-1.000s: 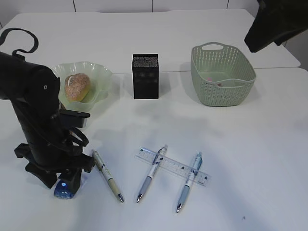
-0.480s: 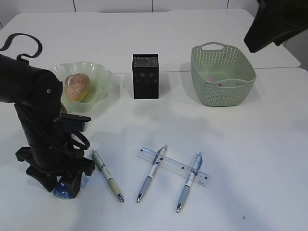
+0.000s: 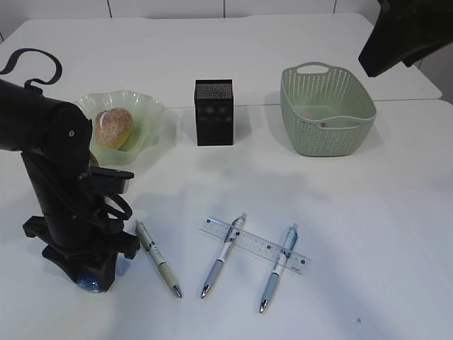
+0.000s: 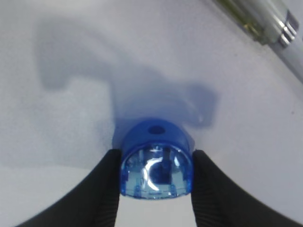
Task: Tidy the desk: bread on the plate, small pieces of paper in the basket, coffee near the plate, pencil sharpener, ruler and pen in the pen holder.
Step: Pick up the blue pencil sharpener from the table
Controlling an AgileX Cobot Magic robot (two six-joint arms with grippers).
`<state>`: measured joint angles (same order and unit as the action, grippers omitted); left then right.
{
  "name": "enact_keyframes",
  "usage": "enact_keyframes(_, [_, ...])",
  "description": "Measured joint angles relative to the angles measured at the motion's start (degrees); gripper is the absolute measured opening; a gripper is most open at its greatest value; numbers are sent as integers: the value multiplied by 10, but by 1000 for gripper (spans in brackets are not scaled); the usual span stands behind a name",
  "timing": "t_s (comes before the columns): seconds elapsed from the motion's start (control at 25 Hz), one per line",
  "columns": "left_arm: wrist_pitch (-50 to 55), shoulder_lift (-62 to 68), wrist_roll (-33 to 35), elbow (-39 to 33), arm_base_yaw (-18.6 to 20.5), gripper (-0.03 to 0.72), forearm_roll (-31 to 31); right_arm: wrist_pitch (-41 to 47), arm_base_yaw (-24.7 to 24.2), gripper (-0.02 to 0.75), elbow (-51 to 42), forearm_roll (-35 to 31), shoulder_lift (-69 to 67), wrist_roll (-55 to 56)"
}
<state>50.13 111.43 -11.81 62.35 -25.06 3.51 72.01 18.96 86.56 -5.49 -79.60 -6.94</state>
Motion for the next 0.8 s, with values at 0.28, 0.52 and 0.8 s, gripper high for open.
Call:
enact_keyframes(0.28, [64,0,19,31,0,301,-1,0,0,410,0,0,0,0])
enact_keyframes(0.52, [170,0,24,129,0,301,-1,0,0,410,0,0,0,0])
enact_keyframes(0.8, [188,5,24,256,0,301,23,0,0,410,0,0,0,-1])
